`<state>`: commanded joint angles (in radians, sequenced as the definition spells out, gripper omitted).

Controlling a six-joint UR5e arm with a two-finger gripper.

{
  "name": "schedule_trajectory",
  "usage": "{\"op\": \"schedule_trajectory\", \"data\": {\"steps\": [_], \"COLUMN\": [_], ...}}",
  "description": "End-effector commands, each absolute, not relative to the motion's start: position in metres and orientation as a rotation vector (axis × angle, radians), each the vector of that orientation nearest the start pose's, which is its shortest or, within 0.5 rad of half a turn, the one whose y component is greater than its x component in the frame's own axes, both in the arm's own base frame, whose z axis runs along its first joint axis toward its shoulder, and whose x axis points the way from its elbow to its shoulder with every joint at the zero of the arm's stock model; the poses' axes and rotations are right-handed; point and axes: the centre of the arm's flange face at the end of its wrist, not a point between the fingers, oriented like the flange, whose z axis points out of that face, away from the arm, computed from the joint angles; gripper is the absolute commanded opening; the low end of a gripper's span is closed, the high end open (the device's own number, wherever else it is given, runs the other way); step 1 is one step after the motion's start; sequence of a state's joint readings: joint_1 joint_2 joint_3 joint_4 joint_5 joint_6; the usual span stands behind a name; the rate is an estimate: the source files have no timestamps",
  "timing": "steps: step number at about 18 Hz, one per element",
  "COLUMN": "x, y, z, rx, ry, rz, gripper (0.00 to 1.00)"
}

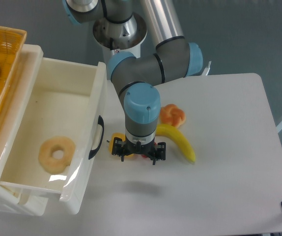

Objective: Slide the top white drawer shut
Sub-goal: 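Move the gripper toward the open white drawer's front panel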

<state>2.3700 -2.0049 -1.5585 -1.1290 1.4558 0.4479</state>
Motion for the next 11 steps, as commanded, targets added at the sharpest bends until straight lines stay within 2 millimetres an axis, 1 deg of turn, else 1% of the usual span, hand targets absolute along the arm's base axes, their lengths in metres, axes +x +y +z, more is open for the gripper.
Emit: {"op": "schedule_trajectory", "data": {"steps": [2, 7, 11], "x": [-0.3534, -0.3491, -0.3457], "y": [0.5478, 0.547, 0.548], "z": [0.2868, 0.2853, 0.2885], "rx": [-3.006, -3.008, -2.993], "ry": [-0.532, -0.536, -0.531], "rz": [-0.152, -0.205, -0.229], "gripper": [1.0, 1.0, 1.0]}}
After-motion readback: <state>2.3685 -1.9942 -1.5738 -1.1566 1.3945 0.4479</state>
